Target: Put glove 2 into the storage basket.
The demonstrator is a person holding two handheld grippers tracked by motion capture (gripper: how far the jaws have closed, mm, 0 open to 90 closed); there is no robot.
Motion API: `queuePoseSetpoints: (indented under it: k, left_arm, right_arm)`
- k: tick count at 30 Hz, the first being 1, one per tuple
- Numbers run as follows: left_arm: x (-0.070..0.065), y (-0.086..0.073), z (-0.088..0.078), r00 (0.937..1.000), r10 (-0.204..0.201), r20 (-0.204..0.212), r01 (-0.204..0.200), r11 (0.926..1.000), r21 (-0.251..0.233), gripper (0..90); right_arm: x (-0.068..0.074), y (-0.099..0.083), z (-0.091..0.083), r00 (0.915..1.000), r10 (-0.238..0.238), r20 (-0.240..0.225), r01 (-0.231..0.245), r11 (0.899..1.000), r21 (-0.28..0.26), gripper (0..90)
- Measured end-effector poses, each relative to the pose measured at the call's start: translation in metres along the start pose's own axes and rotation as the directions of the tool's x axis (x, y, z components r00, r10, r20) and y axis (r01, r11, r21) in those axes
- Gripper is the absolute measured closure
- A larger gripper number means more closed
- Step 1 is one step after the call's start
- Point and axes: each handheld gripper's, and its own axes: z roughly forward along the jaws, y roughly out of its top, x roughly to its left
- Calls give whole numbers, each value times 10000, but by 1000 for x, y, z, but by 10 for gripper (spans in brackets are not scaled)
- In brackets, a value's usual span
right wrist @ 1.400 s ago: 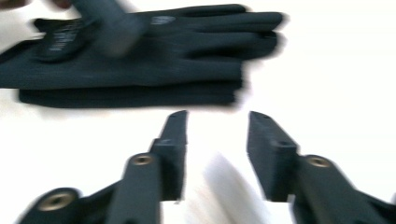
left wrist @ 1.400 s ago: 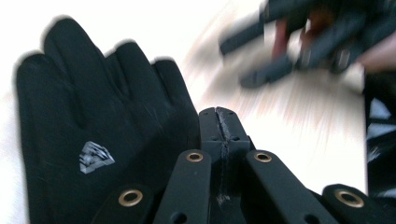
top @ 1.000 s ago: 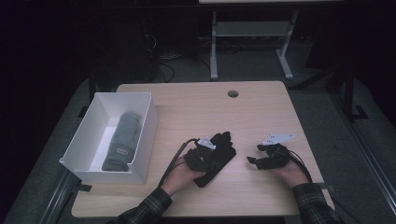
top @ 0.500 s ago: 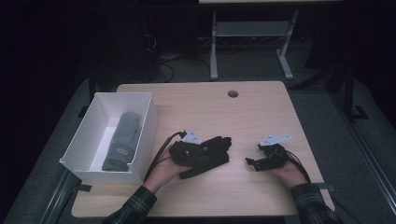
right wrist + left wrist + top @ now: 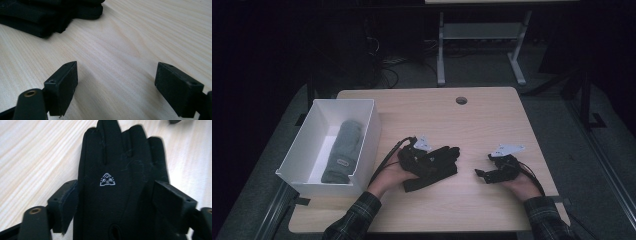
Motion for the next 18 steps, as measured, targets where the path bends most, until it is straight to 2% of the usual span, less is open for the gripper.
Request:
queuePoseSetpoints:
  k: [5,6,7,9,10,12,16,17,18]
  left_arm:
    - [3,-5,4,9998,-159,133,159,9999,15,180]
    - [3,-6,6,9994,-300,186,302,9995,-102,179]
    - [5,-7,6,9992,-277,276,278,9996,-39,178]
    - [7,-8,7,9980,-431,458,432,9991,-3,180]
    - [7,-9,8,9963,-656,560,664,9977,-134,191]
    - [8,-10,8,9948,-715,723,724,9973,-109,214]
    - [5,-11,7,9934,-481,1038,501,9986,-163,312]
    - [5,-11,6,9915,-278,1269,290,9995,-78,382]
    - [2,-11,6,9902,-285,1366,308,9994,-145,451]
  right_arm:
    - [1,0,0,10000,15,-19,-15,10000,-24,209]
    - [1,0,0,10000,15,-23,-15,10000,-24,211]
    - [1,0,0,10000,11,-19,-11,10000,-26,211]
    - [1,0,0,10000,8,-19,-8,10000,-30,212]
    - [1,0,0,10000,8,-19,-8,10000,-31,213]
    - [1,0,0,10000,5,-22,-5,10000,-34,215]
    - [1,0,0,10000,16,-19,-16,10000,-30,215]
    - [2,0,0,10000,29,-18,-29,10000,-26,217]
    - [1,0,0,10000,-8,-11,8,10000,-48,218]
